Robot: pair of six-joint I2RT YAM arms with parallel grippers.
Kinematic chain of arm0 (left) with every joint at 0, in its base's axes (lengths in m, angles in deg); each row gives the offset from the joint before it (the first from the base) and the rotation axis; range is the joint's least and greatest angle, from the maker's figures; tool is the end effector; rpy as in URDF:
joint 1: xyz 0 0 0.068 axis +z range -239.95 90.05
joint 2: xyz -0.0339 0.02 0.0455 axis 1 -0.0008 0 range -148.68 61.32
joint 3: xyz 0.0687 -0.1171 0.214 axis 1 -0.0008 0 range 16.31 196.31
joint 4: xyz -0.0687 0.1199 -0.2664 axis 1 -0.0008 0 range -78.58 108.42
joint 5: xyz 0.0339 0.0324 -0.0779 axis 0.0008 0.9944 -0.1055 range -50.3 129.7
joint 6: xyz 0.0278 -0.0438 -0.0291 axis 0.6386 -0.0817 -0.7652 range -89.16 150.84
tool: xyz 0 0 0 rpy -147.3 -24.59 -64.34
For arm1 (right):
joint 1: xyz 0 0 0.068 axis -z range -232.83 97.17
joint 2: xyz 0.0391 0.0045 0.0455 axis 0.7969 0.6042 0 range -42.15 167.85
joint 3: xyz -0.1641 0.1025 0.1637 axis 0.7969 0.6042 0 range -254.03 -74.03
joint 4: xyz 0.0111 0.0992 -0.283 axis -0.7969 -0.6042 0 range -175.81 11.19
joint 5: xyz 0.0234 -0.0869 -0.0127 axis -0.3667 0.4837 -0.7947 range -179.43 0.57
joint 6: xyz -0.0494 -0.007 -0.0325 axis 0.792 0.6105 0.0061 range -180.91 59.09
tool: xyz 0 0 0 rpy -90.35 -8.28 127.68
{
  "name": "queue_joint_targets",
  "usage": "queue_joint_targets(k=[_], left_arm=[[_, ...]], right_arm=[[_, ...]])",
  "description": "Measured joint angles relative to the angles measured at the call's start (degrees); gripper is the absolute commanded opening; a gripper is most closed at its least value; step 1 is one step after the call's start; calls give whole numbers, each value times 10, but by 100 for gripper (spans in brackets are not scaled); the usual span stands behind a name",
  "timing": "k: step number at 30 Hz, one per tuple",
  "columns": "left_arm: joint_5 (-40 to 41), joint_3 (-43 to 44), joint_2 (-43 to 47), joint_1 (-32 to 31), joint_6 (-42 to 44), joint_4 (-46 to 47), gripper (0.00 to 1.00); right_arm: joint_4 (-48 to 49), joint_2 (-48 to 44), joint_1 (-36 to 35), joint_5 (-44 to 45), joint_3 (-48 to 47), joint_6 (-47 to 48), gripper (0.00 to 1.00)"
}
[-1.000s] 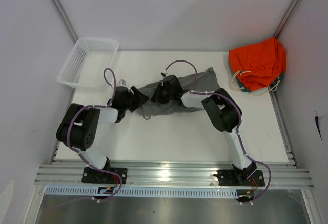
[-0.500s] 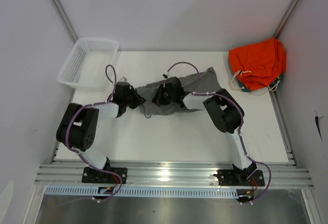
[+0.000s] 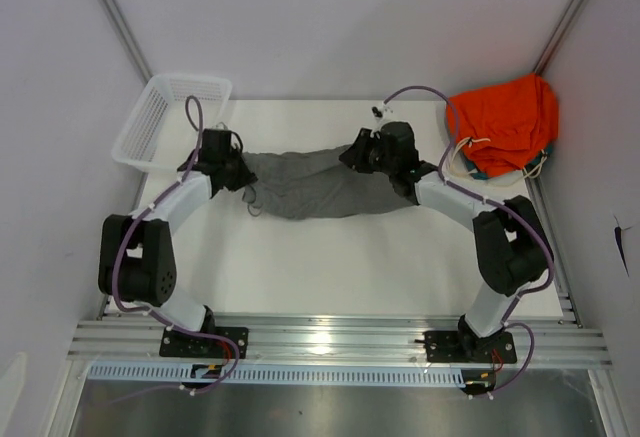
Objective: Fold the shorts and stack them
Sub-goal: Fold the shorts
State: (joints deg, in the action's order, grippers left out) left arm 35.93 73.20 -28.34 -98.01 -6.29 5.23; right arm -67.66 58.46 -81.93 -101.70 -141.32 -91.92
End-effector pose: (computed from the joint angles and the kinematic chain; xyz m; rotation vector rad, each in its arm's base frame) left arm 0.3690 -0.0551 0.1686 -0.5759 2.3491 -0.4490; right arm 0.3841 0.2243 0.2023 -0.1141 2.0555 0.8825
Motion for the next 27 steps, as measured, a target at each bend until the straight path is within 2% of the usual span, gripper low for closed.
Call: queue_joint_targets(k=[4, 13, 17, 20, 23, 27], left_arm=[[25, 74, 1, 0, 35, -87, 0], [64, 173, 10, 0, 77, -228, 0], [75, 204, 10, 0, 91, -253, 0], [78, 205, 10, 0, 95, -268, 0], [81, 205, 9, 0, 100, -283, 0], [83, 207, 9, 0, 103, -295, 0]], right_arm=[[-6, -13, 2, 23, 16, 24, 22], [-32, 42, 2, 49, 49, 48, 19], [-28, 43, -23, 55, 57, 53, 17], [-25, 49, -58, 54, 47, 52, 14], [-19, 68, -90, 54, 24, 52, 1], [-14, 108, -120, 54, -6, 46, 0]])
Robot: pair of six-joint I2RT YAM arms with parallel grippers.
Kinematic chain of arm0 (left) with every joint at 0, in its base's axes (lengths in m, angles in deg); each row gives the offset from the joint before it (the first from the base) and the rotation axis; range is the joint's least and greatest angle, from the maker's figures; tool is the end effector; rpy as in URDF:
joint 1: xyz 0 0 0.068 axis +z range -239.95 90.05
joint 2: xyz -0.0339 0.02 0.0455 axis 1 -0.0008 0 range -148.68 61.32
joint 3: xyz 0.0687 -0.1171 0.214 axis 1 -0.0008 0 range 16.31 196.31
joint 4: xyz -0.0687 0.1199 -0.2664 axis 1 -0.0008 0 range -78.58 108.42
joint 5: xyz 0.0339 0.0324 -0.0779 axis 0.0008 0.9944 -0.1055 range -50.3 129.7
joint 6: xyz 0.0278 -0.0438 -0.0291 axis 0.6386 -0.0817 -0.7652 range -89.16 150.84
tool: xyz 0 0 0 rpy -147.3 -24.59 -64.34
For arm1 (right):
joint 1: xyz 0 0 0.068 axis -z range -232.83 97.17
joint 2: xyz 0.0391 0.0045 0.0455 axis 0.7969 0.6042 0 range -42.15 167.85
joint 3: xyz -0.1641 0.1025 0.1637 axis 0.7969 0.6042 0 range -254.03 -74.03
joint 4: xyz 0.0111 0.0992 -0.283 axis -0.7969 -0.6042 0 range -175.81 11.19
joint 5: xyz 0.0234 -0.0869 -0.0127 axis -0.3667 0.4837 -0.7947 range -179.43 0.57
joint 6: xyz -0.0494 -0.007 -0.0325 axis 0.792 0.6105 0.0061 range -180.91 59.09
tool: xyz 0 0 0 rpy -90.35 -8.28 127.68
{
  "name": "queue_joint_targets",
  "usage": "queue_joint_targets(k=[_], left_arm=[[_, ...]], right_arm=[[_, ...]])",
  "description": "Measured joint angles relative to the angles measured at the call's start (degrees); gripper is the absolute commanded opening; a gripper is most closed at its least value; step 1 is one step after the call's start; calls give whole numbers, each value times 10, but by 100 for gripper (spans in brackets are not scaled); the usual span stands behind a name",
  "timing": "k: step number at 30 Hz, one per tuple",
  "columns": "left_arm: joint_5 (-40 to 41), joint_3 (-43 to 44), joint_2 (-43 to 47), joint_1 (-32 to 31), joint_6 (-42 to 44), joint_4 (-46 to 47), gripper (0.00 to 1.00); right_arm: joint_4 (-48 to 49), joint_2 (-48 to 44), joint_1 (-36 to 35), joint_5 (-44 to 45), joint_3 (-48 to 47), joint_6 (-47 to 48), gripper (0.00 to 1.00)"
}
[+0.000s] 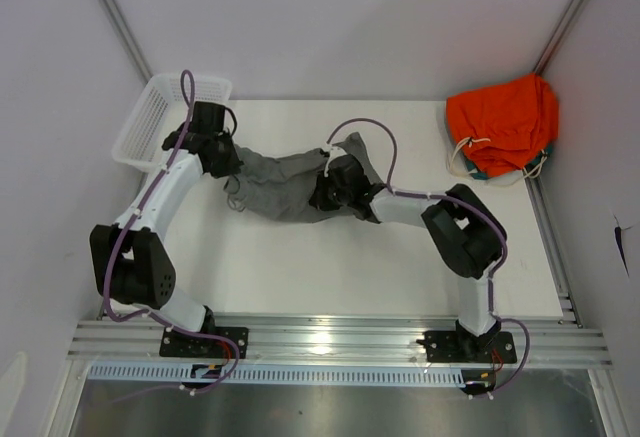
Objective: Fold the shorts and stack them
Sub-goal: Fold the shorts
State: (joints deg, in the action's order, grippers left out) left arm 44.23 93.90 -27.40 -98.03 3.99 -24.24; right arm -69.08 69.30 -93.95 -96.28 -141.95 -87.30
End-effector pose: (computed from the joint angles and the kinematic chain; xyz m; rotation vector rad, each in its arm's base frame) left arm 0.3728 -0.0494 0.2662 -0.4417 2.4729 -0.1514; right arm 0.3395 0.3033 0.1218 -0.3626 2.2402 0.7858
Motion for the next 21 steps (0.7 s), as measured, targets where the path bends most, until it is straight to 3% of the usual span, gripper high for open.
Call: queue_joint_targets(k=[7, 21], left_arm=[[14, 28, 0, -3, 6, -27, 0], [106, 70, -12, -62, 32, -78, 1]], right_arm=[[-4, 90, -39, 10, -61, -10, 0], [-10, 160, -135, 49, -162, -42, 0]])
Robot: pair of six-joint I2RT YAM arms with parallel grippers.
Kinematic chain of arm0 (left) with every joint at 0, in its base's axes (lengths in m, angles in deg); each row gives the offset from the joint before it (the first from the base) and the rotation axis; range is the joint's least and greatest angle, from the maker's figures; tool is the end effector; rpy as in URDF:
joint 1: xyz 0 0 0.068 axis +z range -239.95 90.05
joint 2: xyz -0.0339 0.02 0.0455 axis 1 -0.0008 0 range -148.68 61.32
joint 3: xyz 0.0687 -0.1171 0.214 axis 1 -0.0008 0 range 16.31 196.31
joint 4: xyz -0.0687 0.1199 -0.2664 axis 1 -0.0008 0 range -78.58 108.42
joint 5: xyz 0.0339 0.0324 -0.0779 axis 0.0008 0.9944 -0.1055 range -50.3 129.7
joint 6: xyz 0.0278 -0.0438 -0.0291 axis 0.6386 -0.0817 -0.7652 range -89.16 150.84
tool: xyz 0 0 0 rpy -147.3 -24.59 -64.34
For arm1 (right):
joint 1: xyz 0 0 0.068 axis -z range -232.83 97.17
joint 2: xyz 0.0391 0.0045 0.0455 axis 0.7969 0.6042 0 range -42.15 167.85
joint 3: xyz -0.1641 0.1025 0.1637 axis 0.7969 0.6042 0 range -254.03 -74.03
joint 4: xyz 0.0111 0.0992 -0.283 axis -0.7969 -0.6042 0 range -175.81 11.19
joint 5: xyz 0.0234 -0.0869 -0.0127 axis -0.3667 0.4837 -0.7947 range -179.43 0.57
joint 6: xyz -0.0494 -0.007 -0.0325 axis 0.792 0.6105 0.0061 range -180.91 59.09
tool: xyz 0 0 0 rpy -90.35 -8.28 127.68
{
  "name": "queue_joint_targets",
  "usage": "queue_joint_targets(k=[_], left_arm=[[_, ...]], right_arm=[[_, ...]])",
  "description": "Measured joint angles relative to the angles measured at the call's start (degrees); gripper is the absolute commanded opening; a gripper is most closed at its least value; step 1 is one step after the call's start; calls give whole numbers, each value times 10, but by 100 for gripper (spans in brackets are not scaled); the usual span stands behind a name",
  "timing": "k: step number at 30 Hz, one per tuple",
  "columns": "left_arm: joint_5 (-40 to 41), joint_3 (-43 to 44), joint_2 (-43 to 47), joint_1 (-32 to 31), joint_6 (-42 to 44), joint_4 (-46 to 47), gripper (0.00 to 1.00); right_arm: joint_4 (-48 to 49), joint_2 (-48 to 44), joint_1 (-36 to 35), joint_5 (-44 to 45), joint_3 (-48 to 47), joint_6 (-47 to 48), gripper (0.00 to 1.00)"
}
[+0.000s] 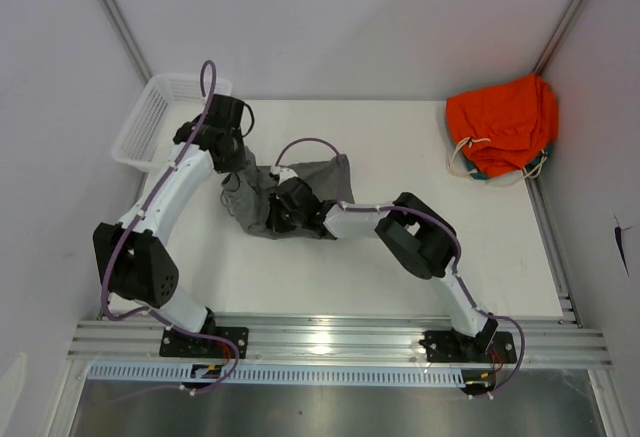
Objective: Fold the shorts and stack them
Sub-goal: Fold the shorts
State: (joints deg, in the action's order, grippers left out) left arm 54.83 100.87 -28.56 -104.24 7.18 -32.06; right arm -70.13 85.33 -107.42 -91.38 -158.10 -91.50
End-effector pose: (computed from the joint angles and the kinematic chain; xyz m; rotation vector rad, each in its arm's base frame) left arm 0.3662 -0.0814 0.2946 -0.3053 2.4779 0.0640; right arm 0.2966 0.4197 0.0871 -0.5015 2.2605 0.8494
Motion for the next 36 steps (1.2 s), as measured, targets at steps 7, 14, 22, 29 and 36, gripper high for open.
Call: queue_joint_targets(k=[7, 14, 22, 29, 36], left_arm=[[17, 2, -1, -14, 3, -14, 0], [42, 10, -7, -18, 3, -25, 0], [57, 11, -8, -21, 3, -30, 0], [75, 27, -9, -40, 3, -43, 1], [105, 63, -22, -68, 3, -68, 1]], right_arm=[[-1, 1, -2, -13, -2, -14, 0], [-45, -66, 40, -43, 17, -13, 0], [-52, -212, 114, -63, 85, -9, 0], [-59, -221, 221, -76, 188, -4, 1], [-56, -194, 228, -82, 209, -2, 0]])
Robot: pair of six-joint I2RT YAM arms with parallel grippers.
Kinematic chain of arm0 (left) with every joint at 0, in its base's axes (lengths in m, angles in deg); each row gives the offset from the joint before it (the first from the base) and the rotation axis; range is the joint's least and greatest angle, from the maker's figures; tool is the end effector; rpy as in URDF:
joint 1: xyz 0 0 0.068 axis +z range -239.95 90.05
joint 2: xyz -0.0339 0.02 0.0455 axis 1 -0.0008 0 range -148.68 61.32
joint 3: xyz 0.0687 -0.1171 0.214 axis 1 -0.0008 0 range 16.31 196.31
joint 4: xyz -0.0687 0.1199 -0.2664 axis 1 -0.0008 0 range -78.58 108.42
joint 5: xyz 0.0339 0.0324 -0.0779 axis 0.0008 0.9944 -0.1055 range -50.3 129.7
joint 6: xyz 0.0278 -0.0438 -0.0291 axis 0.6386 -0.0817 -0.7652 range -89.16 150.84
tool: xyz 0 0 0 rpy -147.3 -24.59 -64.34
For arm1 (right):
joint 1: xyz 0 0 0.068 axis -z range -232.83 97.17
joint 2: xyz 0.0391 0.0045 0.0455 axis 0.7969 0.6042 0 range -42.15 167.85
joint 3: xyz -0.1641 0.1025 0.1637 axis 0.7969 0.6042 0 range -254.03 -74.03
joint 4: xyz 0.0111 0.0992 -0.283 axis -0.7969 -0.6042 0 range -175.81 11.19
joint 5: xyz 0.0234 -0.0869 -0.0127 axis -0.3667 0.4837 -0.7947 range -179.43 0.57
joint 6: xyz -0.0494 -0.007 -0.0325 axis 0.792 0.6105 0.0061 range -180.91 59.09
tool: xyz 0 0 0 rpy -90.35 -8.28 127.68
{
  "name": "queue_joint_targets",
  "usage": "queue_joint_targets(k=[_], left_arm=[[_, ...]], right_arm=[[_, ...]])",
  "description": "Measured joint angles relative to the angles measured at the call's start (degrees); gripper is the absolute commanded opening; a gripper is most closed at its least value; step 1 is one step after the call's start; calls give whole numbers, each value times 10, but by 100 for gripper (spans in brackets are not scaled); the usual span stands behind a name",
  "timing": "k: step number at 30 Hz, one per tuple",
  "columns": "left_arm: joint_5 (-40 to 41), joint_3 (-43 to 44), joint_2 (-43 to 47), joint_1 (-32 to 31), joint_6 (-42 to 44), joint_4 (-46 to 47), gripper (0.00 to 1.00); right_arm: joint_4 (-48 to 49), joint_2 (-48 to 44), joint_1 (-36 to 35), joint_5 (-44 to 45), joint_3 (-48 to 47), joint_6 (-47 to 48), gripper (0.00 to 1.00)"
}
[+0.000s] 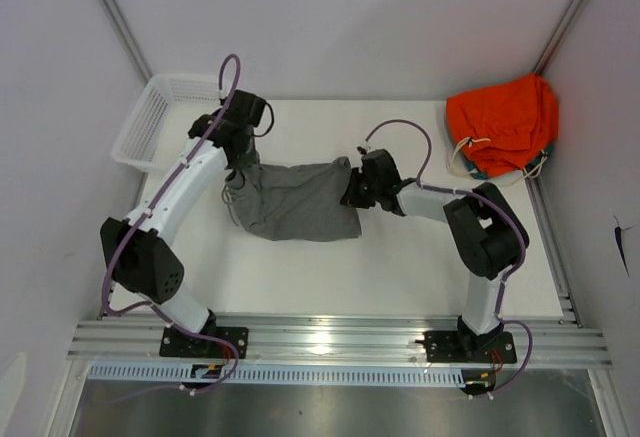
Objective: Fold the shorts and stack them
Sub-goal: Fold the shorts
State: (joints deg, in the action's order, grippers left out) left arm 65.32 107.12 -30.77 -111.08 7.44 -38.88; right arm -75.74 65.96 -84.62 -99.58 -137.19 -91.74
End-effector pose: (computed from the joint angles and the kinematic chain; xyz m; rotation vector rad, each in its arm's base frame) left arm 0.3567 -0.1176 0.3141 -0.2061 2.4573 0.2559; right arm 0.3594 0.2317 0.1077 -0.1156 2.4075 0.7416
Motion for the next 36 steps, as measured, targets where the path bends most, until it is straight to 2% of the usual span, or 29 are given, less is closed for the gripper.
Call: queue_joint_targets(k=[11, 20, 26, 36], left_arm=[[69, 49, -58, -52, -6, -53, 1], [129, 197, -157, -116, -32, -144, 1], [136, 275, -226, -160, -51, -178, 0], [129, 311, -307, -217, -72, -180, 0]], right_arm=[[41, 21, 5, 16, 25, -5, 0], [86, 17, 14, 12, 50, -17, 0], [89, 17, 14, 15, 51, -23, 0], [95, 17, 10, 25, 55, -40, 0]])
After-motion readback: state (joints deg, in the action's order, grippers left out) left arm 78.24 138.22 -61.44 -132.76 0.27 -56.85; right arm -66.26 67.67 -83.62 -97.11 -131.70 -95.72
